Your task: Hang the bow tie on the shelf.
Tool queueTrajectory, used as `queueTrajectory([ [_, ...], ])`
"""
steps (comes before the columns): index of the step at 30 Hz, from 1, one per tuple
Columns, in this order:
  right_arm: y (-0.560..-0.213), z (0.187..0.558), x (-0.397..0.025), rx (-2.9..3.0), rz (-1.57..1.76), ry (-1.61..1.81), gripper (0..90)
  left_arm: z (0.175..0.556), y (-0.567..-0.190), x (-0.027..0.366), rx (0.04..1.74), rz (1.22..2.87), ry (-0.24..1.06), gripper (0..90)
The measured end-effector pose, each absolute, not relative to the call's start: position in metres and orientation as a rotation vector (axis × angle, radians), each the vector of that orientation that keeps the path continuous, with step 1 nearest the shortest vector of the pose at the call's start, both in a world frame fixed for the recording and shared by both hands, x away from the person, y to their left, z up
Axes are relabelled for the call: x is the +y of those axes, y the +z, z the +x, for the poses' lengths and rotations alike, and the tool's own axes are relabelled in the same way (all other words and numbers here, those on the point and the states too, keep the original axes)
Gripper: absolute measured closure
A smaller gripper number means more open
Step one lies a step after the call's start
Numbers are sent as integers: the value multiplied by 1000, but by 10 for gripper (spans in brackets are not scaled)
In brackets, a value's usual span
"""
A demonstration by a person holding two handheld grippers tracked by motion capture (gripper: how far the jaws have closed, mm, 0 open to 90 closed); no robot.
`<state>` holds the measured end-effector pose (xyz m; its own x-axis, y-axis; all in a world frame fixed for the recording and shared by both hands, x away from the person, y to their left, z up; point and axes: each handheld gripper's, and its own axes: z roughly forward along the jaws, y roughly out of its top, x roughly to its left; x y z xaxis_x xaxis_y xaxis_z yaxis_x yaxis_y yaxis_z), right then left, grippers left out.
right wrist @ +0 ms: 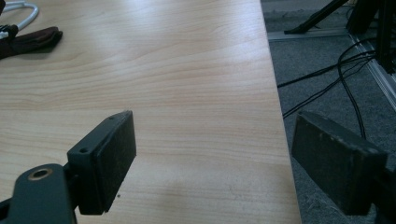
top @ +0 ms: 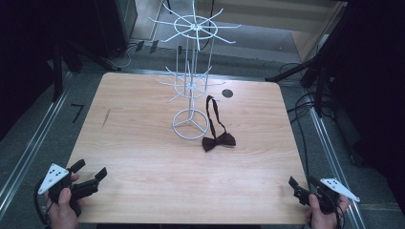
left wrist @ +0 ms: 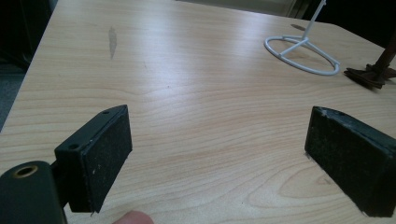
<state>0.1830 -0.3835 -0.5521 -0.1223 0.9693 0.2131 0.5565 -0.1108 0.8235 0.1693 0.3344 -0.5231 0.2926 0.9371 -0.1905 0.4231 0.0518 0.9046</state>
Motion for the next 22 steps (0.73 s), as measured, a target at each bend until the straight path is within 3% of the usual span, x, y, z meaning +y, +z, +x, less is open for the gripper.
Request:
queueTrajectory([
  [22,-553,186,-377,1706,1692,1055,122,170,-523,332,1294,1557,655,76],
])
